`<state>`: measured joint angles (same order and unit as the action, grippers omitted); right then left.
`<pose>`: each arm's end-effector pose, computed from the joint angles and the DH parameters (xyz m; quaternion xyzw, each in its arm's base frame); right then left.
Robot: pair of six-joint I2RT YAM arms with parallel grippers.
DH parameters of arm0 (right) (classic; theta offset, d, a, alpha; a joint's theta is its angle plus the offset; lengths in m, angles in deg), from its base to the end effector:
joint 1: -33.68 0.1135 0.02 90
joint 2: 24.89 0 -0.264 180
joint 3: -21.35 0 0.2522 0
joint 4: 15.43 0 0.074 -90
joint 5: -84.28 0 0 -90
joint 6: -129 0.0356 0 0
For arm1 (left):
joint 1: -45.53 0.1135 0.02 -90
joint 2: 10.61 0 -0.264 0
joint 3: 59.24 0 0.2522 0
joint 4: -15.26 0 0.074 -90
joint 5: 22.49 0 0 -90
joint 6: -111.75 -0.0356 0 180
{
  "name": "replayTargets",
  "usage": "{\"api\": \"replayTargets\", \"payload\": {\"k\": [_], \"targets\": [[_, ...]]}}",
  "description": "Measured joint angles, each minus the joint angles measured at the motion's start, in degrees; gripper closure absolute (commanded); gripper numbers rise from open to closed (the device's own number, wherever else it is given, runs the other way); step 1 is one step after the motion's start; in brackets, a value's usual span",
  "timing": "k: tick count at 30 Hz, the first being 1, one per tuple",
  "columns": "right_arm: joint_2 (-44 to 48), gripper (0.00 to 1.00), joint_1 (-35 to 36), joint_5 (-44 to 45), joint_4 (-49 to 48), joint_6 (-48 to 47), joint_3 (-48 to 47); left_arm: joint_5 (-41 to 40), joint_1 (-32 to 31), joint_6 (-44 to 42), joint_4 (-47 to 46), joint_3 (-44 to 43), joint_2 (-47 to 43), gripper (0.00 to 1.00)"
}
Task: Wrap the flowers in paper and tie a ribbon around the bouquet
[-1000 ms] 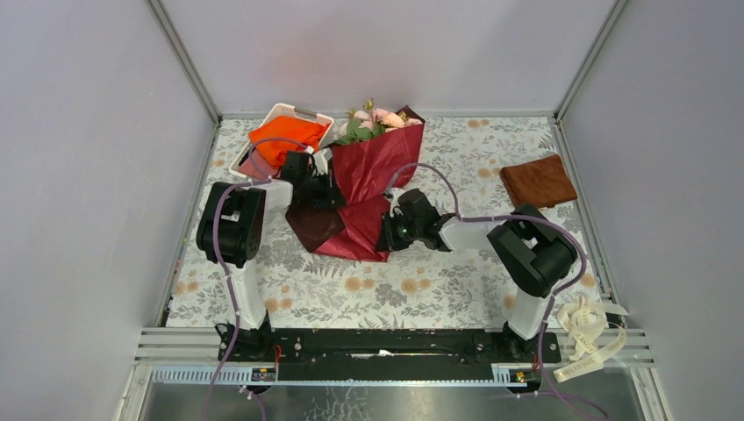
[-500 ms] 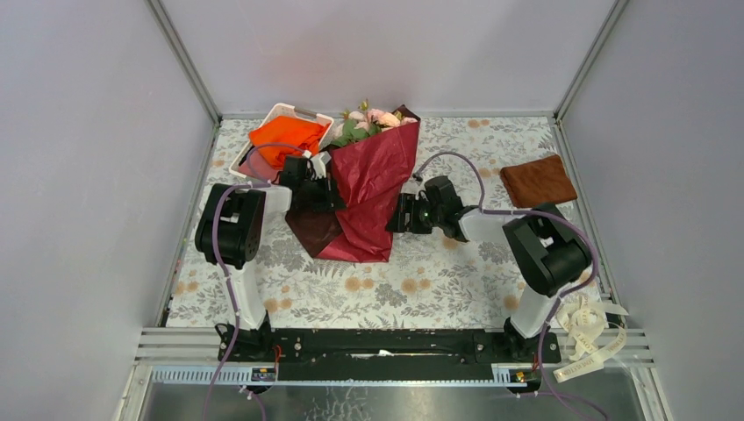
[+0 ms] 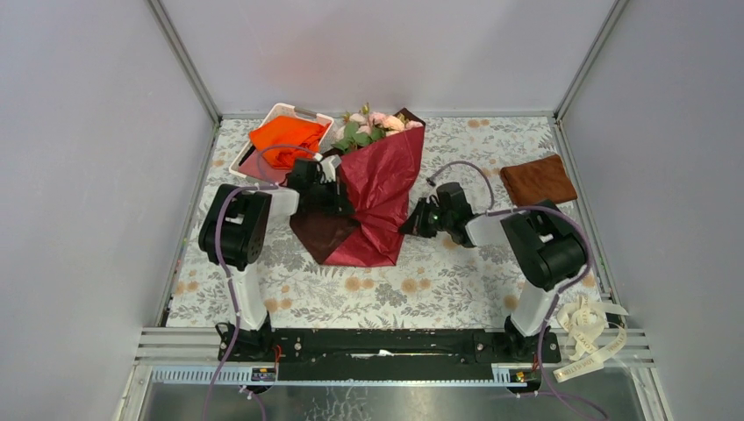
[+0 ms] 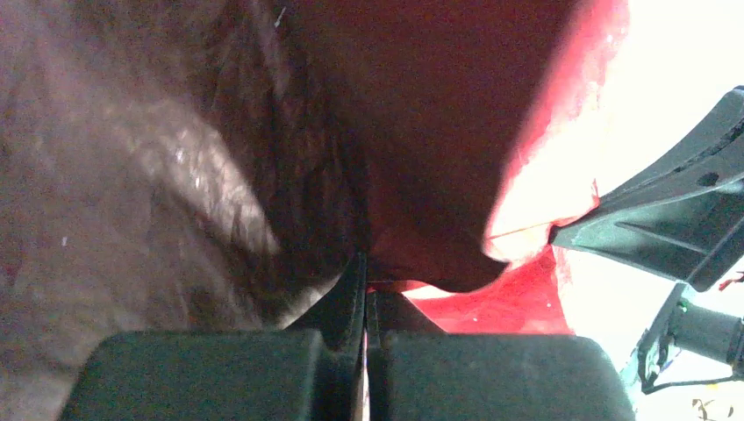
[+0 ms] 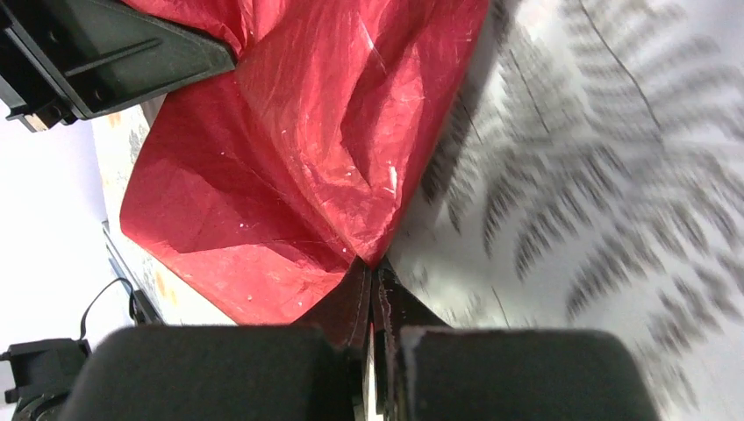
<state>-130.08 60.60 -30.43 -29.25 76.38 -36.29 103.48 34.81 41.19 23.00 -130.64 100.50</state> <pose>0.3034 0.1707 0.1231 -0.0220 0.8670 0.4049 0.2896 0.3681 -0.0910 0.1229 0.0443 0.8923 -0.3676 0.2584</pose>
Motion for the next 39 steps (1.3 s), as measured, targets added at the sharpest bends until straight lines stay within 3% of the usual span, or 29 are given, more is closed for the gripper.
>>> {"api": "replayTargets", "payload": {"k": [5,6,9,11,13,17,20,23,27,29,31,33,36,39], "targets": [[10.3,1.0,-1.0,3.1,3.1,0.4,8.8,1.5,-4.8,0.6,0.0,0.0,0.0,1.0],[12.9,0.96,-1.1,4.0,4.2,0.4,10.5,1.9,-5.9,0.8,0.0,0.0,0.0,1.0],[20.7,0.66,-1.0,6.4,8.5,0.3,14.6,3.0,-8.3,1.4,-0.1,0.0,0.3,1.0],[25.0,0.57,-1.2,9.0,14.2,-0.9,15.6,2.7,-9.2,1.4,-0.4,0.0,0.7,1.0],[27.5,0.54,-1.5,11.8,20.3,-2.8,15.1,2.8,-9.0,1.7,-0.7,0.0,0.9,1.0],[28.8,0.62,0.3,17.2,32.1,-7.8,8.6,2.6,-8.7,1.8,-1.4,0.3,0.9,1.0],[28.2,0.82,7.1,19.1,34.6,-11.8,1.7,2.6,-8.7,2.1,-2.6,0.9,0.9,1.0],[23.8,0.94,12.7,14.1,30.8,-13.8,-4.0,2.6,-8.7,2.1,-2.7,1.0,0.9,1.0],[14.6,1.0,13.4,7.2,23.0,-12.6,-5.0,2.5,-8.7,2.1,-2.7,1.0,0.9,1.0],[10.1,1.0,13.4,5.2,21.1,-11.9,-4.8,2.3,-8.7,2.0,-2.6,1.0,0.8,0.88],[5.6,1.0,13.4,3.7,19.7,-11.1,-4.3,1.9,-8.7,1.2,-2.2,0.8,0.7,0.58],[3.4,1.0,13.1,1.7,18.1,-9.6,-3.8,2.5,-8.7,0.8,-1.6,0.4,0.5,0.4],[3.3,1.0,13.1,1.6,16.9,-8.8,-3.2,1.1,-8.1,-3.3,2.6,-1.9,-2.1,0.24],[3.3,1.0,13.1,1.5,14.9,-7.8,-2.2,0.0,-4.7,-7.6,8.5,-1.9,-7.2,0.19]]}}
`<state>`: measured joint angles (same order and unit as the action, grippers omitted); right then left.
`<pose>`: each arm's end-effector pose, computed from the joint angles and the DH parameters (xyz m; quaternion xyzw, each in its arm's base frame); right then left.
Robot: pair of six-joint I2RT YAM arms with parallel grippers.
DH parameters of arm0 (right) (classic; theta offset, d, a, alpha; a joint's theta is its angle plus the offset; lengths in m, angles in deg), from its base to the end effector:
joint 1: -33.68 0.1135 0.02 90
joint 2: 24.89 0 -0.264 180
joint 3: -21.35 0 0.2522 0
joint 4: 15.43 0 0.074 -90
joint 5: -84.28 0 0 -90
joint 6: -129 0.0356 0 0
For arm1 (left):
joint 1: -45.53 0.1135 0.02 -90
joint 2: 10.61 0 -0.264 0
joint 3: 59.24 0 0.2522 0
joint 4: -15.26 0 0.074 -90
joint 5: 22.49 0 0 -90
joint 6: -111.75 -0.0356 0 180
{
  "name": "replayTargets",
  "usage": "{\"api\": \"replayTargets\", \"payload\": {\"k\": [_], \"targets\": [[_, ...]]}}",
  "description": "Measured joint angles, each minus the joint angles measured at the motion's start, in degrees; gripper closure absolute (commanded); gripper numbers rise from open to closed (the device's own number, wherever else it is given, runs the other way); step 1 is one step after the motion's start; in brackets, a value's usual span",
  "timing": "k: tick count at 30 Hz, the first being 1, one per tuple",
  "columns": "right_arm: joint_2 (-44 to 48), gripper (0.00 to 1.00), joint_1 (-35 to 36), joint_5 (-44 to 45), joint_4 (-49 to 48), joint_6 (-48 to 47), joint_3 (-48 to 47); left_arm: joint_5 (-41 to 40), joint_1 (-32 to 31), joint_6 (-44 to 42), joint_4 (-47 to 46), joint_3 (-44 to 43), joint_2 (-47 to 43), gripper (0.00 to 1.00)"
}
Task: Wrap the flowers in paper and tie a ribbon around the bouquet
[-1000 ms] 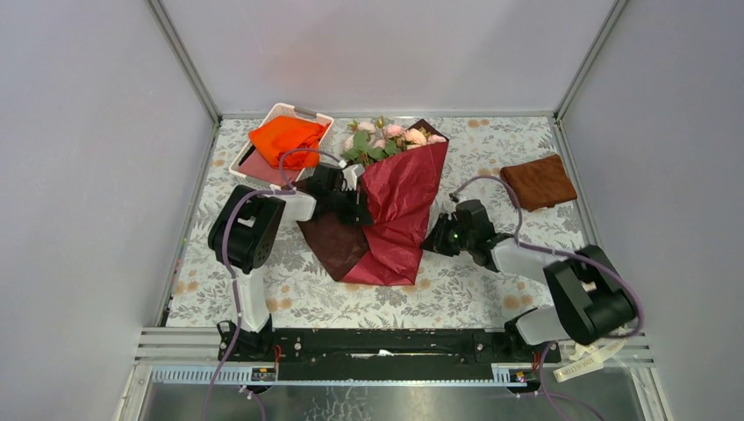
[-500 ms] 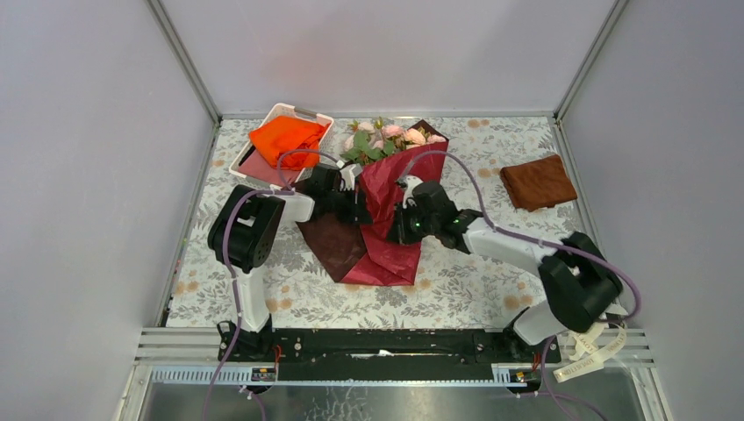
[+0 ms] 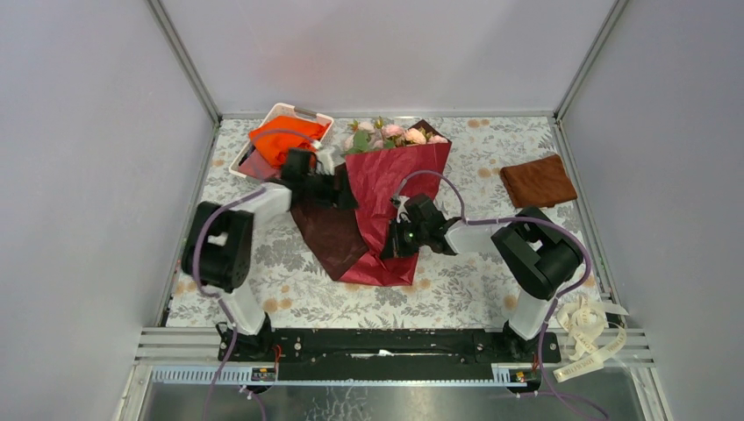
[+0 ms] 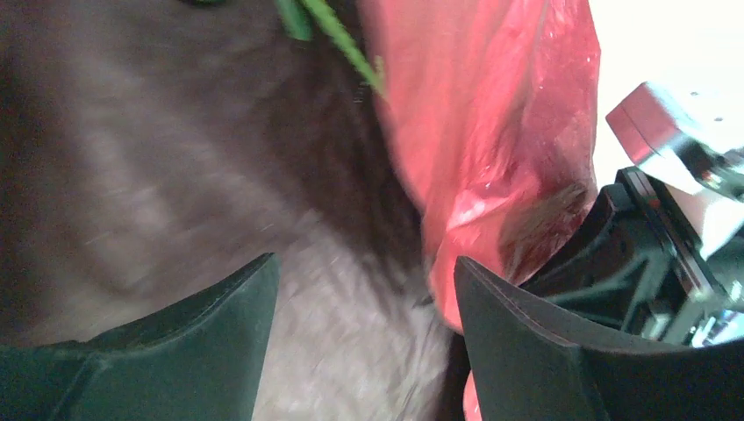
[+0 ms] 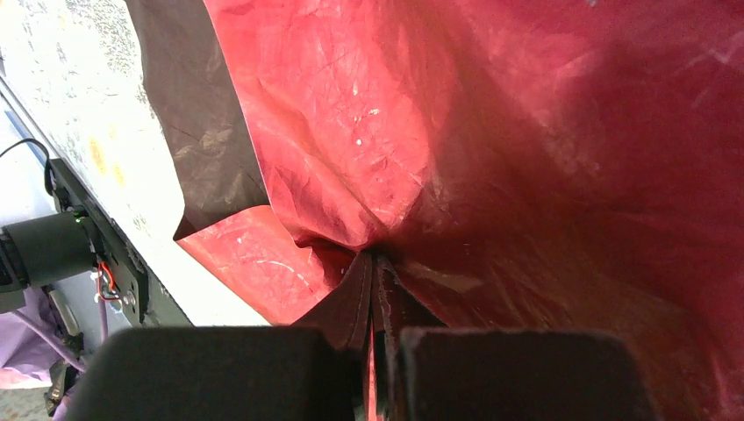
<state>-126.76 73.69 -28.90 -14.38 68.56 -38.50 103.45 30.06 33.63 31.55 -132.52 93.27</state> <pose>0.2511 0.2291 0.1302 -0.1615 0.8876 0.3739 0.2152 0.3517 -0.1190 0.1663 0.1410 0.8807 -0.3614 0.2717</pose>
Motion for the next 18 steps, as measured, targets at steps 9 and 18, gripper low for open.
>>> {"api": "replayTargets", "payload": {"k": [9,18], "targets": [[0.0,1.0,0.0,-0.1,-1.7,0.9,0.8,-4.1,18.4,-8.0,9.1,6.1,-19.8,0.12],[0.0,1.0,0.0,-0.1,-1.5,0.7,0.7,-5.5,21.1,-8.4,7.7,11.6,-10.6,0.15]]}}
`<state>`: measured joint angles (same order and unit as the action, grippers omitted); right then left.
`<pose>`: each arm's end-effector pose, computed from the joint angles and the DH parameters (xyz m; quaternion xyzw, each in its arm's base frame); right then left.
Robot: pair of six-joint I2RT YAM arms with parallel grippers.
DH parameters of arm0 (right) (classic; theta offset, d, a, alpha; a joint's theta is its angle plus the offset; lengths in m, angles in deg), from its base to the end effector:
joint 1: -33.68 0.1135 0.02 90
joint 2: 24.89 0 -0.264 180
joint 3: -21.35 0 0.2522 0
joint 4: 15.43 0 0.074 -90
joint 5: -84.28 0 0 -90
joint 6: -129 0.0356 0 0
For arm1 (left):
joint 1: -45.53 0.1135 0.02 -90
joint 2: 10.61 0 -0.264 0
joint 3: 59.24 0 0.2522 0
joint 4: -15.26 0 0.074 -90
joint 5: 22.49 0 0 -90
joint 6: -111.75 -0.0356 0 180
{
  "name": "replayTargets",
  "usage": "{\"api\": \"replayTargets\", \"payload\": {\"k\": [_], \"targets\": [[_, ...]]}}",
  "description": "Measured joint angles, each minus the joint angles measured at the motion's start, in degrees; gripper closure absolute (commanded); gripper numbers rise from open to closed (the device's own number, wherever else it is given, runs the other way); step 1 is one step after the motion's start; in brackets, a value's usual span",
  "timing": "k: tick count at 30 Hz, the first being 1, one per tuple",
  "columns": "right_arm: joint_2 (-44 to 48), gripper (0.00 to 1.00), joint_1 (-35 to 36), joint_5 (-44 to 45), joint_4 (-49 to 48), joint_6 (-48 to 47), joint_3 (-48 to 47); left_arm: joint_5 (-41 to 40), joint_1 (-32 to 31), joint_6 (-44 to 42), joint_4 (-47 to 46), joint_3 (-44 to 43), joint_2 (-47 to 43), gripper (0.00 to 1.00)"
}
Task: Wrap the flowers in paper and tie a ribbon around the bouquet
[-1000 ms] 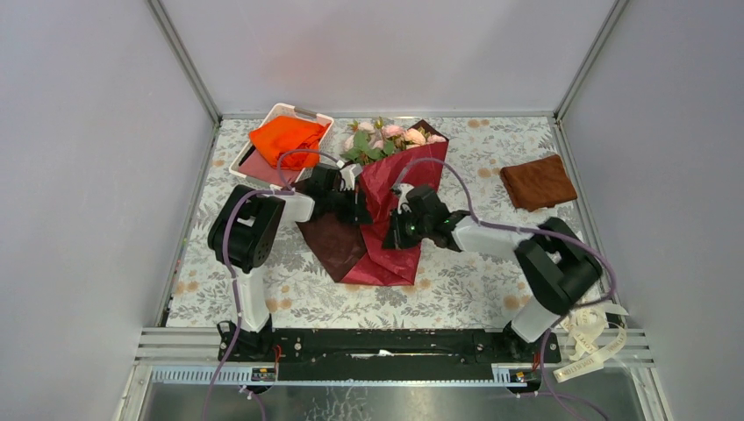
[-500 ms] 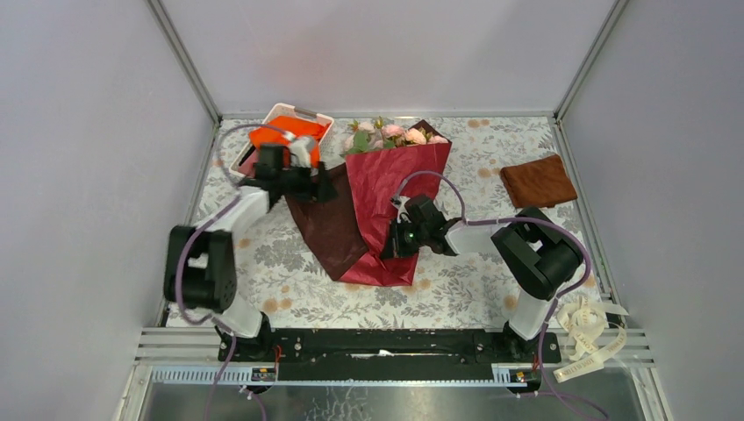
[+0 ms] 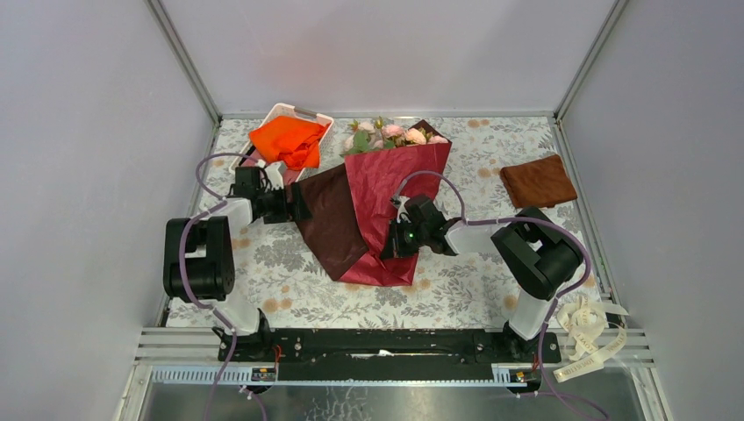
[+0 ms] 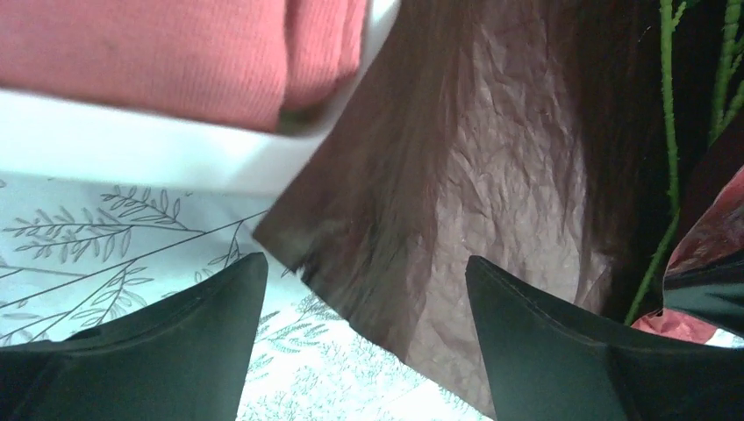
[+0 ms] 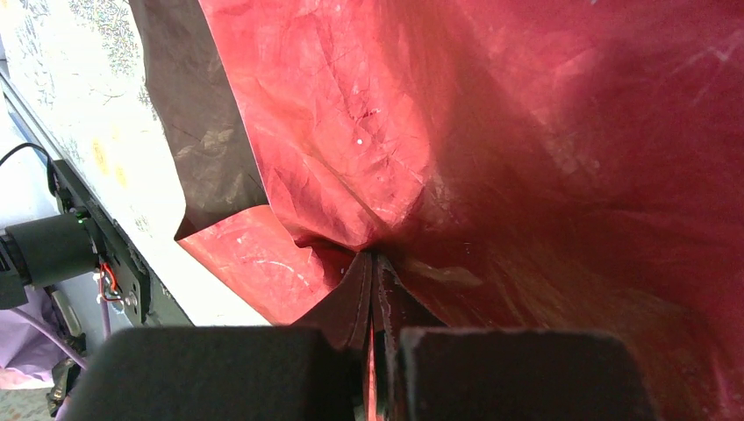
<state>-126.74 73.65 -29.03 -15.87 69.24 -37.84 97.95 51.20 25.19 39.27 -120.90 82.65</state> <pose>0.2505 0.2284 0.1293 -0.1575 0.8853 0.3792 0.2183 0.3092 0.0126 0.1585 0.0042 0.9250 -0.2452 0.2901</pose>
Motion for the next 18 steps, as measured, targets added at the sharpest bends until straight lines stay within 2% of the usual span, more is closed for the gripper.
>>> {"api": "replayTargets", "payload": {"k": [1,3,6,7,14,18], "targets": [[0.0,1.0,0.0,0.0,0.0,0.0,0.0,0.7,0.0,0.3,-0.8,0.0,0.4,0.24],[0.0,1.0,0.0,0.0,0.0,0.0,0.0,1.7,0.0,1.2,-2.3,0.0,1.6,0.49],[0.0,1.0,0.0,0.0,0.0,0.0,0.0,3.6,0.0,2.5,-3.5,0.3,1.8,0.95],[0.0,1.0,0.0,0.0,0.0,0.0,0.0,4.5,0.0,2.8,-4.0,0.5,1.7,1.0],[-0.4,1.0,0.0,-0.2,-0.3,0.3,-0.1,13.4,-0.5,4.2,-4.8,0.7,-4.0,1.0],[-1.7,1.0,-0.4,-1.7,-2.3,1.0,-0.4,17.4,-4.5,4.8,-3.6,-3.1,-9.0,1.0]]}}
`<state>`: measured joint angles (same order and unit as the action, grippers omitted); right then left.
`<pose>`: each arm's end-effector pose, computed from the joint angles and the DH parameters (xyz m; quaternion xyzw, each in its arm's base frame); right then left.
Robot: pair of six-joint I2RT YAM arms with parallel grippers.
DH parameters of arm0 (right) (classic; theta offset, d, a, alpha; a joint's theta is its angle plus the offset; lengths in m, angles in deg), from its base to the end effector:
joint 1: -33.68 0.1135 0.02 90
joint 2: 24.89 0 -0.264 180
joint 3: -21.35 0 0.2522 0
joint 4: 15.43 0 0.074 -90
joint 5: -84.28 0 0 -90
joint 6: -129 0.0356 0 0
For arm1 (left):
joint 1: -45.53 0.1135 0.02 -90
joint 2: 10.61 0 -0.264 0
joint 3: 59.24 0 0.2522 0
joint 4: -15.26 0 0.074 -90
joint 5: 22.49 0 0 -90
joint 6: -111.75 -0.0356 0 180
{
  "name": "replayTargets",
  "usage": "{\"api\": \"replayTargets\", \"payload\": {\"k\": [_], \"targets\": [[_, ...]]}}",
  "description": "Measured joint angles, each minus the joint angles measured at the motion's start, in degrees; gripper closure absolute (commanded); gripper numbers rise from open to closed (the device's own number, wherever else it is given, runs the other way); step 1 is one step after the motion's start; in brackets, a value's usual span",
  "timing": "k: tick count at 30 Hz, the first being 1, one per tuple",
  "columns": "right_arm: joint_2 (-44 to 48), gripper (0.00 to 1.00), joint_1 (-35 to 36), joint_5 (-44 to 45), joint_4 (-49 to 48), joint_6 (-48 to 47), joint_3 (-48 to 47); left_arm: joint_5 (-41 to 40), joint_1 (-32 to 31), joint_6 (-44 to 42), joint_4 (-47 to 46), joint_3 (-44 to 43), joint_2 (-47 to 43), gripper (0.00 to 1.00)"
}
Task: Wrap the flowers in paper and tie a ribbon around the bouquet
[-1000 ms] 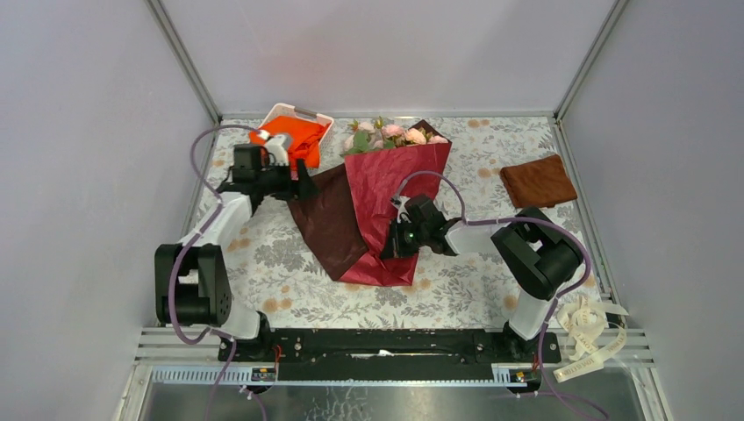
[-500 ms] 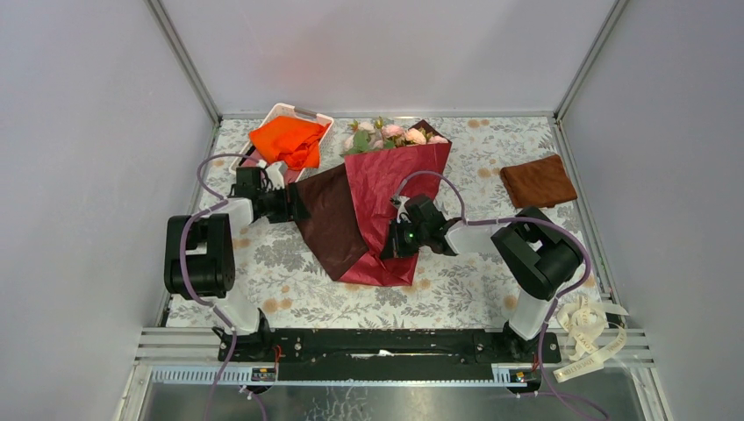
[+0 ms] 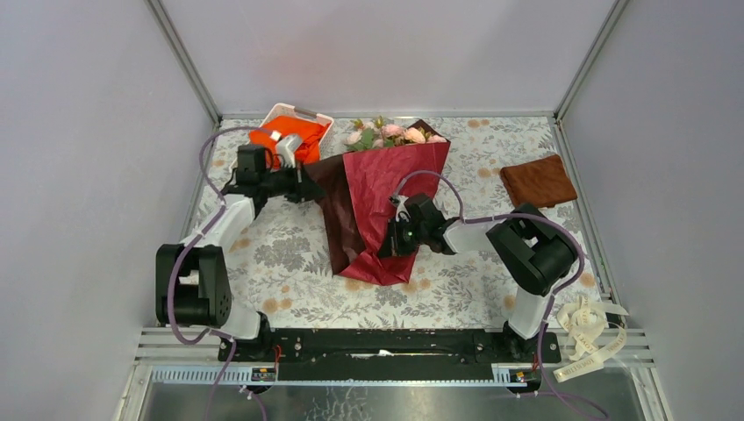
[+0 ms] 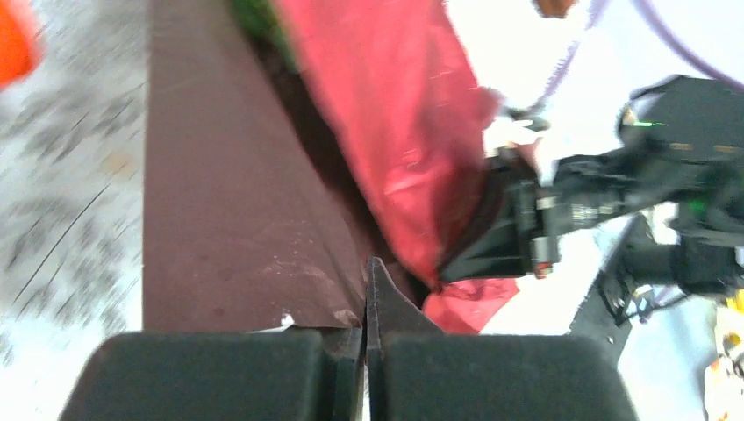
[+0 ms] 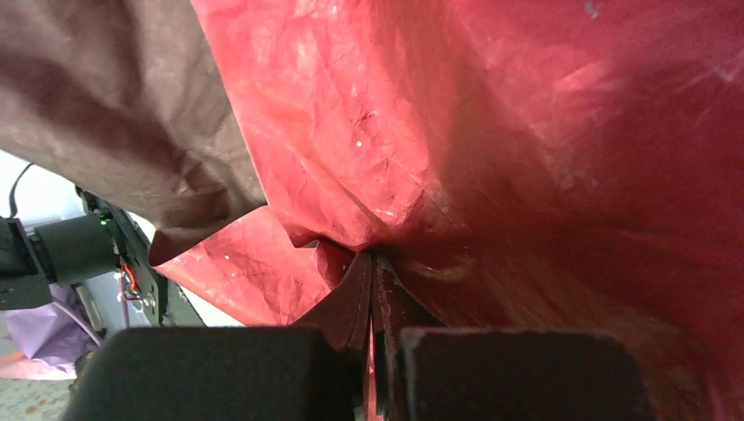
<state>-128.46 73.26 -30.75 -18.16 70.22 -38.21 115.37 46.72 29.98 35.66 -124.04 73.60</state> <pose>0.2549 0.2303 0.1248 -0.1540 0.8804 0.3942 0.2139 0.3069 -0.0200 0.2297 0.1035 0.8391 -0.3904 0.3644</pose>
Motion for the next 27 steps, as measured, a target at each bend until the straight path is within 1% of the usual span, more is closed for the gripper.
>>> {"api": "replayTargets", "payload": {"k": [3,7,10,13,17,19,22,27], "targets": [[-1.0,1.0,-0.8,-1.9,-1.8,0.8,0.0,1.8,-5.5,0.4,0.8,-5.3,0.1,1.0],[-2.6,1.0,-1.9,-5.1,-3.8,2.2,0.0,1.8,-16.5,0.7,1.1,-11.6,2.2,1.0],[-3.2,1.0,-2.3,-6.2,-5.1,3.2,0.1,1.2,-24.2,1.3,0.9,-17.6,7.6,1.0],[-3.1,1.0,-2.4,-6.3,-7.9,4.9,1.5,0.2,-29.4,2.8,-0.4,-23.0,15.8,1.0],[-1.5,1.0,-2.4,-5.2,-11.2,9.0,5.0,-1.6,-30.5,4.4,-2.2,-27.6,25.9,1.0],[-0.5,1.0,-2.6,-5.0,-11.8,12.7,6.8,-0.2,-30.3,6.3,-2.6,-29.8,29.4,1.0],[2.1,1.0,-2.8,-2.9,-12.3,15.7,9.6,1.1,-31.4,7.9,-3.2,-31.6,31.5,1.0],[7.0,1.0,-2.8,1.1,-10.4,18.1,13.6,4.2,-32.6,10.6,-6.1,-31.9,32.7,1.0]]}}
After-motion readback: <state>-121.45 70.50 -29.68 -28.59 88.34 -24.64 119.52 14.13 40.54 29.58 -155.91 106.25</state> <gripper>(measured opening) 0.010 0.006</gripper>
